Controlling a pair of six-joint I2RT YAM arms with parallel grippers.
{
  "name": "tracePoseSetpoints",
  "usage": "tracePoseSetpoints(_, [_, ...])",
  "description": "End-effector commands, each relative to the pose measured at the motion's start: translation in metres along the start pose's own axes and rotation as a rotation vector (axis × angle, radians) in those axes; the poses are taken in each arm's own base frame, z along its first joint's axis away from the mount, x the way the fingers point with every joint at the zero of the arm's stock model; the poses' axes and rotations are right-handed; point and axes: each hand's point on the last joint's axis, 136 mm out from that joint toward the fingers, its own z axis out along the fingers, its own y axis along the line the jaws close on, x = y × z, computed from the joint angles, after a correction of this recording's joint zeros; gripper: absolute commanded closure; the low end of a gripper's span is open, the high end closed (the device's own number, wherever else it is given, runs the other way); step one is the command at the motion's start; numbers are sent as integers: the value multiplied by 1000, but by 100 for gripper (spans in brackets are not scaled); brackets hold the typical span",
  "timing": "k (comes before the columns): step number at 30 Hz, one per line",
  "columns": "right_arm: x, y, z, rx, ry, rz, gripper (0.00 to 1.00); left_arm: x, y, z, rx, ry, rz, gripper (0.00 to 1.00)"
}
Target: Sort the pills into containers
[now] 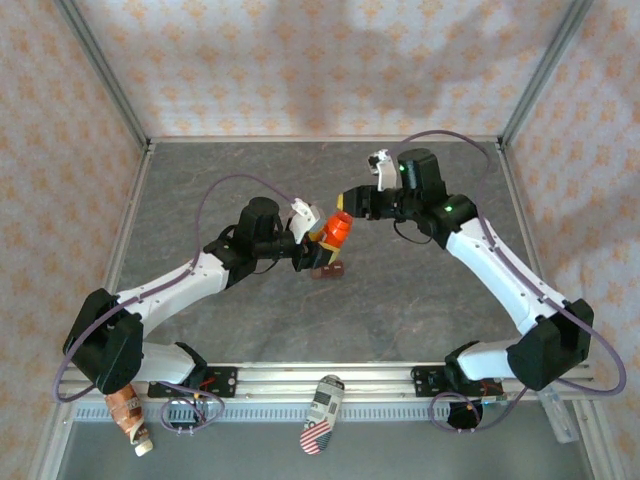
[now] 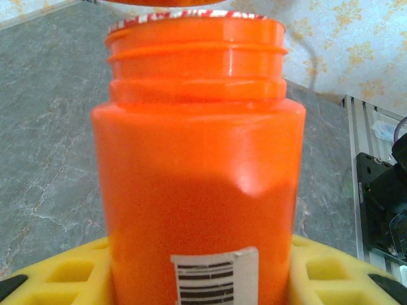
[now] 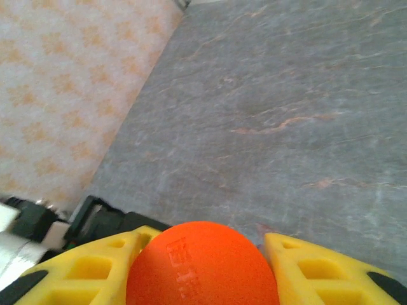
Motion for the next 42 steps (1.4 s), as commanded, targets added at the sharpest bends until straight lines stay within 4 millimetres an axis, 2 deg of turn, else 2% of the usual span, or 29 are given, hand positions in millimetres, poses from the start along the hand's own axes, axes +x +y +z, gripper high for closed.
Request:
tracePoseSetpoints(1, [-13,-26,-17,152,-131,43,67,-18,4,-8,-39,-55,39,100])
tracePoseSetpoints(5, [2,-75,-24,379,-174,101,67,-17,14,-13,-109,-74,41,100])
tracePoseSetpoints(12, [69,-162,-20,725,-109,211,66,-14,33,-20,-231,-115,17,100])
tracePoseSetpoints(16, [105,-197,-17,852,-64,255,66,-11,37,-19,-249,-111,-16,100])
tracePoseSetpoints(19, [124,-214,-15,917,-38,275,65,-10,39,-19,-252,-116,-49,100])
tracePoseSetpoints(24, [148,-233,-7,981,17,294,64,-11,35,-20,-232,-126,-59,100])
tracePoseSetpoints(28, [160,-241,-1,995,44,302,62,-14,37,-24,-257,-134,-72,100])
tracePoseSetpoints(34, [175,-251,7,1012,90,299,53,-10,40,-25,-281,-117,-100,100])
tracePoseSetpoints(35, [176,-252,9,1008,98,300,51,-10,41,-27,-287,-116,-101,100])
tracePoseSetpoints(38, [176,-250,13,987,105,304,30,-9,41,-31,-306,-114,-102,100])
tracePoseSetpoints(42, [164,-236,10,938,86,303,22,1,40,-38,-328,-68,-86,100])
